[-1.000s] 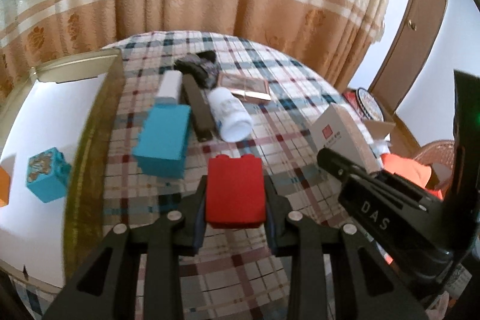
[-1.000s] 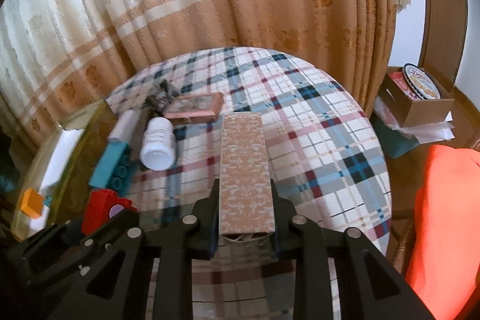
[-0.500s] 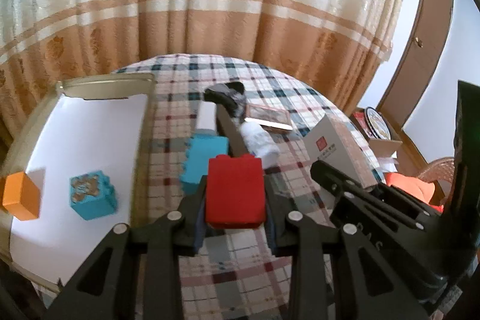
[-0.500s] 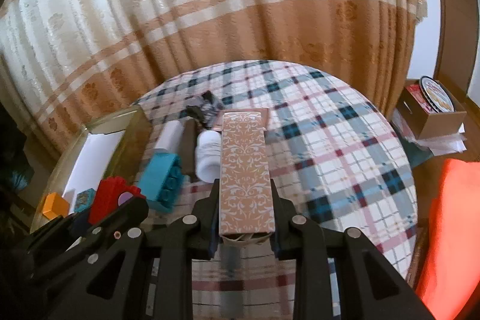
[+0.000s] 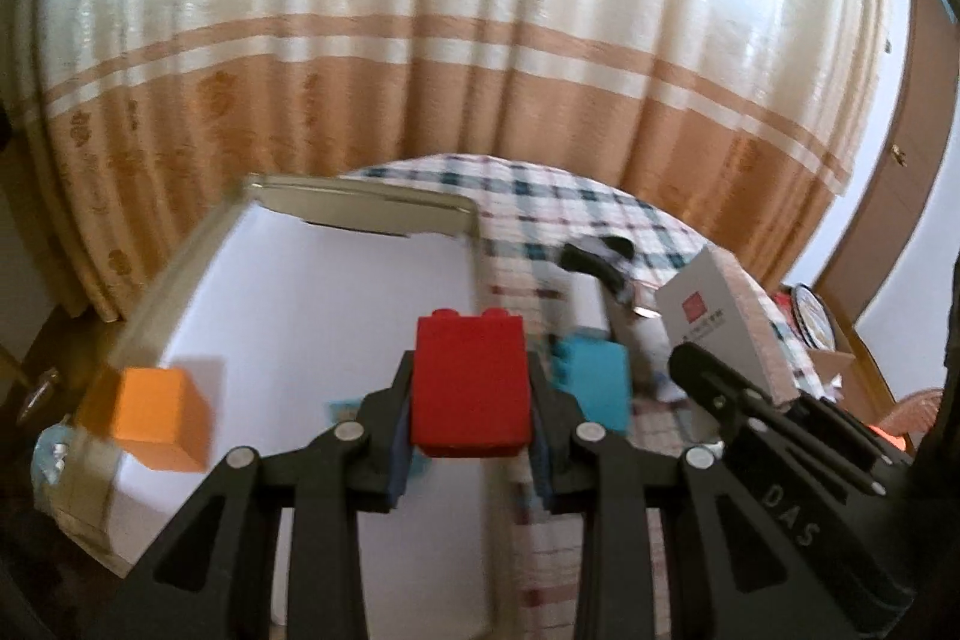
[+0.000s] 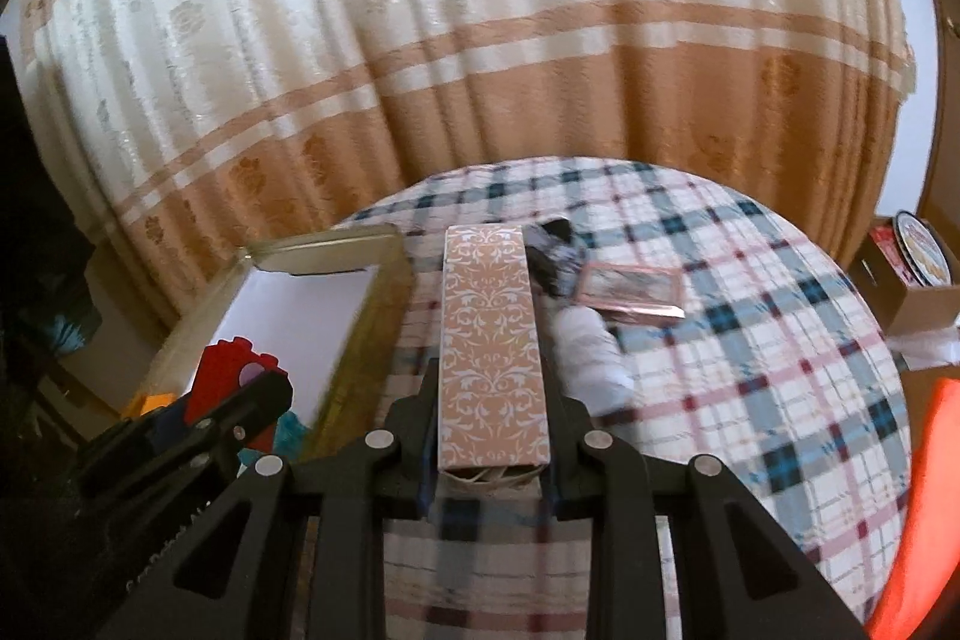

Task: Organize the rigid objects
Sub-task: 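Carry the pink box and red block over the tray with both grippers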

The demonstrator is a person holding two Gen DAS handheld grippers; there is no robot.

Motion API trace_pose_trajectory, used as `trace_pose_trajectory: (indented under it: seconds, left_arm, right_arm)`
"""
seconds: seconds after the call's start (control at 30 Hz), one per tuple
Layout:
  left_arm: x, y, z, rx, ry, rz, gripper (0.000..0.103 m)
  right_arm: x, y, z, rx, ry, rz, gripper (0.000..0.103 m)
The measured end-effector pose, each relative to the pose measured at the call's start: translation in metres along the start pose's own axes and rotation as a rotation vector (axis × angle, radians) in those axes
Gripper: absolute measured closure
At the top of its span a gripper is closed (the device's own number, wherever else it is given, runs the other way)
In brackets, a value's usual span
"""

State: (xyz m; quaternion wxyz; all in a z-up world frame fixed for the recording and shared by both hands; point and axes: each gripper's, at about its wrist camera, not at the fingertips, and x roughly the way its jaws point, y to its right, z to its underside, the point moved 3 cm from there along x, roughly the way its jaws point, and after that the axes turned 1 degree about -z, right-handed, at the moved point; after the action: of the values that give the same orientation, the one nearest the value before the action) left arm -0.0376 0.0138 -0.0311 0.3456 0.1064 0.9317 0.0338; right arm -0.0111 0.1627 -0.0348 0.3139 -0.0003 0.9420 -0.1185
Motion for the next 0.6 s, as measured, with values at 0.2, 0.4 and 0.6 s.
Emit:
trace_pose_trajectory:
  seconds: [0.2, 0.4, 0.6]
  left_arm:
    - [0.001, -0.029, -0.005, -0.046, 0.018, -0.064, 0.072]
    - [0.005, -0.055, 0.001, -0.074, 0.015, -0.129, 0.072]
    - [0.004, -0.076, 0.004, -0.105, 0.011, -0.167, 0.072]
  right_arm:
    - [0.009, -0.033, -0.009, -0.035, 0.033, -0.038, 0.074]
    - [0.018, -0.061, 0.003, -0.073, 0.039, -0.076, 0.074]
    - [0.028, -0.078, 0.009, -0.114, 0.023, -0.096, 0.074]
